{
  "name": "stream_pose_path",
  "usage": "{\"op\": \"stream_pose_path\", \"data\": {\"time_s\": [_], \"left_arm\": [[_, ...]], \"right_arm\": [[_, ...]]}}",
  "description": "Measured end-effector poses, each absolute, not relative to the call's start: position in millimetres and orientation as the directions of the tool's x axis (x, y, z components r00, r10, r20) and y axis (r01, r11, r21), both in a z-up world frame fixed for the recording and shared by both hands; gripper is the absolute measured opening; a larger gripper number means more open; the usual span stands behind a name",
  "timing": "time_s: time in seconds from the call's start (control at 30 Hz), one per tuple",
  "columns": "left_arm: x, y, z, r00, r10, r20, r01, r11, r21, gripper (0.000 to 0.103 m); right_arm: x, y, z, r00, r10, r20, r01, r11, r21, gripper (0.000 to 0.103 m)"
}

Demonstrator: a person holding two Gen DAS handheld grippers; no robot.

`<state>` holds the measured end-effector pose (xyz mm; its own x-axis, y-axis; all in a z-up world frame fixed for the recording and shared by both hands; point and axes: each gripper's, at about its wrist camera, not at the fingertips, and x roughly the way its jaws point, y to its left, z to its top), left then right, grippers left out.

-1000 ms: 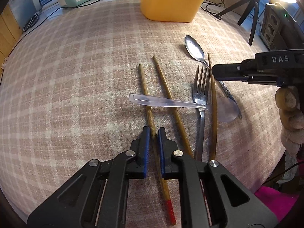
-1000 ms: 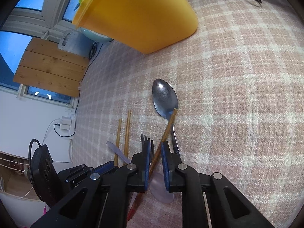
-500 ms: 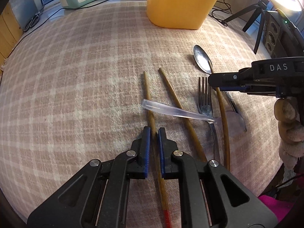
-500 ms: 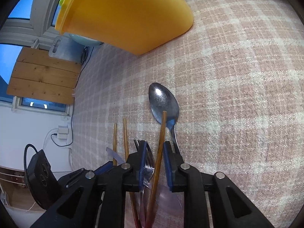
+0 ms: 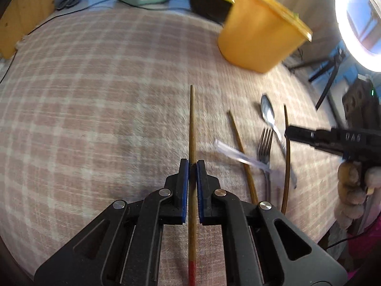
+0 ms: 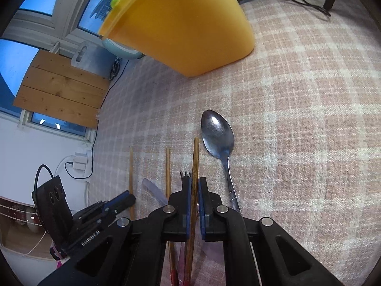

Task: Organize utensils
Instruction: 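Lift the chopstick with the left gripper while the right gripper carries its chopstick to the bucket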

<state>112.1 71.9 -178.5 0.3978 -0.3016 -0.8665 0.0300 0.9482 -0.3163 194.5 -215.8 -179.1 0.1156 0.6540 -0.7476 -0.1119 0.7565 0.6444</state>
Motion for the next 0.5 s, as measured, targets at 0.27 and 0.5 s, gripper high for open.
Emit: {"op": "stream_pose_path", "data": {"time_s": [0.27, 0.5], "left_arm": [[106, 91, -148, 0.48, -0.314, -0.819, 0.008, 0.935, -0.354, 0.004], [102, 95, -113, 0.559, -0.32, -0.765, 0.029, 0.929, -0.368, 0.004]], "right_arm": [[184, -219, -141, 0.196, 0.638, -0.744, -0.214, 0.769, 0.603, 0.003], [171, -229, -100, 0.292, 0.625, -0.724, -0.297, 0.779, 0.553, 0.003]]}}
